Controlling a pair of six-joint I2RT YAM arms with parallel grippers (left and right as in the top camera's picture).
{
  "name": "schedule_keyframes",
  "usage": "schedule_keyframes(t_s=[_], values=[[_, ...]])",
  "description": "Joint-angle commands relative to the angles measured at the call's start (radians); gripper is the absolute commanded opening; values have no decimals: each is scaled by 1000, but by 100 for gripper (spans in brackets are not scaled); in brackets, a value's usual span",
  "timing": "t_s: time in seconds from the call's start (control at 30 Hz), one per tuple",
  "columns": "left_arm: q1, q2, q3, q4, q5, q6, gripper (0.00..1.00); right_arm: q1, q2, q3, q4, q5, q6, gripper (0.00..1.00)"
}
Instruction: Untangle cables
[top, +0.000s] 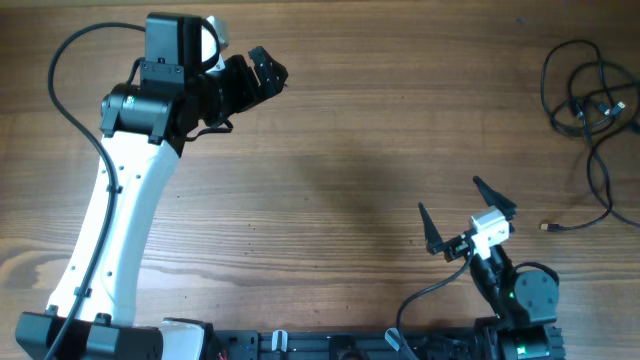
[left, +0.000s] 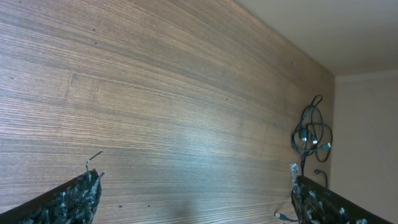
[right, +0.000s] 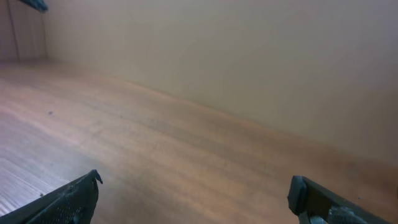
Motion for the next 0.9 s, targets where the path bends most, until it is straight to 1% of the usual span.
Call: schedule_keyframes(t_s=[0.0, 0.73, 0.83, 0.87], values=[[-2, 1, -3, 2, -10, 8, 100, 3, -13, -1, 6, 0, 27, 100], [-2, -8, -3, 1, -11, 8, 100, 3, -13, -1, 6, -1, 28, 99], [14, -49, -3, -42, -93, 8, 100, 3, -13, -1, 6, -1, 28, 100], [21, -67, -3, -52, -95, 8, 100, 3, -13, -1, 6, -1, 28, 100]])
